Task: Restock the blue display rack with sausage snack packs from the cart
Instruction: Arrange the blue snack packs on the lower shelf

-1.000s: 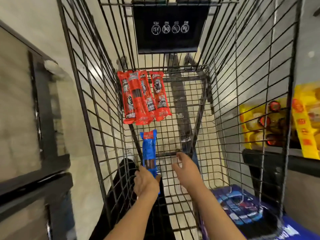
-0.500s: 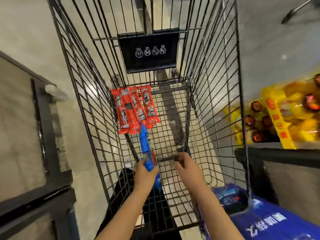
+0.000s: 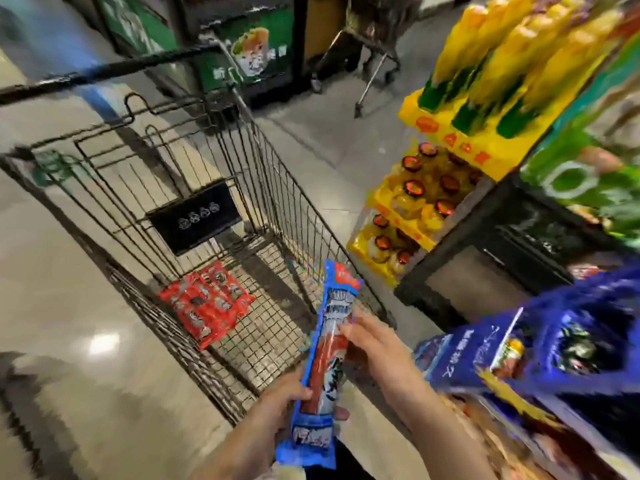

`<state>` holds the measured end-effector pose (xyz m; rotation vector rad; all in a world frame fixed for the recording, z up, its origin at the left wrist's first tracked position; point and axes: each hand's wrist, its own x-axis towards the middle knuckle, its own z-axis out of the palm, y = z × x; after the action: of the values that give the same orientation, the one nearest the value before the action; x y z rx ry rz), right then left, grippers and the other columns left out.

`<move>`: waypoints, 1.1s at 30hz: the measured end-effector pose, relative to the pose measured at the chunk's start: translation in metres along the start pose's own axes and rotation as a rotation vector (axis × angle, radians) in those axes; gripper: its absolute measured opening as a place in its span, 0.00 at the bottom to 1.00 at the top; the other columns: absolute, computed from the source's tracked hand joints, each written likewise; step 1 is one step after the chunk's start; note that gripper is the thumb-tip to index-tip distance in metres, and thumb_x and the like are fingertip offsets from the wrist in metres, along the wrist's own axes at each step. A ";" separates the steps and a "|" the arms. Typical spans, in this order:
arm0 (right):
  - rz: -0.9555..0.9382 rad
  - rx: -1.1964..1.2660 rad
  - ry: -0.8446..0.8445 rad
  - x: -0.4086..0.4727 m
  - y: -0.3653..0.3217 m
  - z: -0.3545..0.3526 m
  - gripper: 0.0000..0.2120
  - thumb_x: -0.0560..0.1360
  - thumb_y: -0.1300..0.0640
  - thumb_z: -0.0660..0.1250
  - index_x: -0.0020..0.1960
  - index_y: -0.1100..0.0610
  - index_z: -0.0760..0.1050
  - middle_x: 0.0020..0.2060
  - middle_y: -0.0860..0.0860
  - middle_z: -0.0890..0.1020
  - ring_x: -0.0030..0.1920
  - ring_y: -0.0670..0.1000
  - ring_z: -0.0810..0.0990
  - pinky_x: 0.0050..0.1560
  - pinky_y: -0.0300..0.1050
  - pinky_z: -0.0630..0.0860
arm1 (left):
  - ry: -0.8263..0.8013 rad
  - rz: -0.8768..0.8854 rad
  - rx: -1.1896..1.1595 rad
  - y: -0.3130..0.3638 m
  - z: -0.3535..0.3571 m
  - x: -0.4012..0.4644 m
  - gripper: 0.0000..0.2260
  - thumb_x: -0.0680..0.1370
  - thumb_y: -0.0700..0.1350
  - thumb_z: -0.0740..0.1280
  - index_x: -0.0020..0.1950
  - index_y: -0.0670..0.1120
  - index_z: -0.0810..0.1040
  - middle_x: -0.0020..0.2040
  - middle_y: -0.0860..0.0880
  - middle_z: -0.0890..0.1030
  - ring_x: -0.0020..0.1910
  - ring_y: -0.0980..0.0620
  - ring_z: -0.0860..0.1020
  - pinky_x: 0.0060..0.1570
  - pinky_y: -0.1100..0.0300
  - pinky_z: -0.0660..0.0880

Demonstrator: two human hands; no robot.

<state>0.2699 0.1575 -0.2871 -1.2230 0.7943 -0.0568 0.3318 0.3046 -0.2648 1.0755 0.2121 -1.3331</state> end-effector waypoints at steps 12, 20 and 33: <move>-0.217 0.385 0.553 -0.173 0.040 -0.075 0.06 0.74 0.63 0.68 0.43 0.53 0.74 0.35 0.48 0.83 0.35 0.46 0.82 0.40 0.43 0.78 | -0.288 -0.015 0.632 -0.072 0.028 -0.044 0.32 0.56 0.49 0.77 0.59 0.43 0.77 0.52 0.40 0.82 0.44 0.49 0.80 0.44 0.57 0.75; -0.349 0.585 0.655 -0.258 0.062 -0.146 0.20 0.64 0.56 0.71 0.55 0.59 0.74 0.41 0.52 0.82 0.38 0.49 0.82 0.40 0.41 0.79 | -0.359 0.029 0.831 -0.136 0.118 -0.036 0.34 0.51 0.52 0.77 0.54 0.39 0.80 0.47 0.40 0.84 0.43 0.49 0.82 0.44 0.58 0.79; -0.418 0.646 0.978 -0.424 0.123 -0.310 0.04 0.76 0.64 0.65 0.49 0.58 0.74 0.38 0.52 0.82 0.33 0.47 0.80 0.37 0.44 0.77 | -0.312 0.568 1.104 -0.248 0.304 0.000 0.08 0.75 0.36 0.67 0.53 0.42 0.76 0.48 0.46 0.79 0.50 0.50 0.76 0.44 0.69 0.72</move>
<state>-0.2639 0.1392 -0.2098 -0.6655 1.2013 -1.2327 -0.0117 0.1185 -0.2279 1.6197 -1.1080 -1.0280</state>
